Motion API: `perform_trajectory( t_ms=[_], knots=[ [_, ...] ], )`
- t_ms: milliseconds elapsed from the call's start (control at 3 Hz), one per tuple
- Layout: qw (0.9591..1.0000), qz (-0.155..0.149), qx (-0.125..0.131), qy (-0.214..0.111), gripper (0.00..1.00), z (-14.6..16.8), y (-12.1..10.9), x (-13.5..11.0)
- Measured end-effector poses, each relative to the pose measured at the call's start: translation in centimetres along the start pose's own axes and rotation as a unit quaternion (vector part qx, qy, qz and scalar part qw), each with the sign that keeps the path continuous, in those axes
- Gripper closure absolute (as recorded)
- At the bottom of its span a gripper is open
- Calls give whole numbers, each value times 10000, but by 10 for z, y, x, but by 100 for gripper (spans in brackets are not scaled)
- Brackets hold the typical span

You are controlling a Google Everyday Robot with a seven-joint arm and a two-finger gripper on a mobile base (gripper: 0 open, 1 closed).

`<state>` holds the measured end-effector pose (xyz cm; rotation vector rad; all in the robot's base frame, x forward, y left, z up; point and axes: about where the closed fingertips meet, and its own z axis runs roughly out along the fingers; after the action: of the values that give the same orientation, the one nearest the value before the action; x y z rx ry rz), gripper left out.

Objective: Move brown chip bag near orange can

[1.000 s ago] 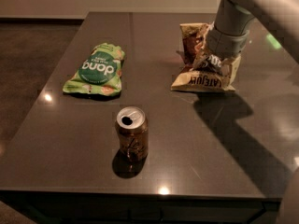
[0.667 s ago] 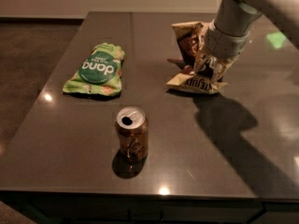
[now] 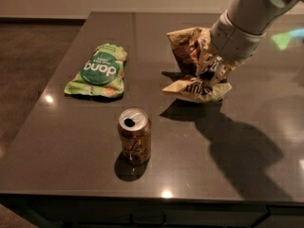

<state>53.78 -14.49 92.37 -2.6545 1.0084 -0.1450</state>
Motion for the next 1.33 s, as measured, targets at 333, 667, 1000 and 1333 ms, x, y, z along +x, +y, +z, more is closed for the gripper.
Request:
perform_trajectory(
  t_ms=[333, 667, 1000, 1333],
  knots=[
    [9991, 64, 218, -370, 100, -19, 5, -40],
    [9972, 207, 219, -691, 90, -20, 9, -72],
    [9944, 509, 62, -929, 66, -6, 11, -94],
    [9903, 891, 19, -1067, 43, 10, 10, -104]
  ],
)
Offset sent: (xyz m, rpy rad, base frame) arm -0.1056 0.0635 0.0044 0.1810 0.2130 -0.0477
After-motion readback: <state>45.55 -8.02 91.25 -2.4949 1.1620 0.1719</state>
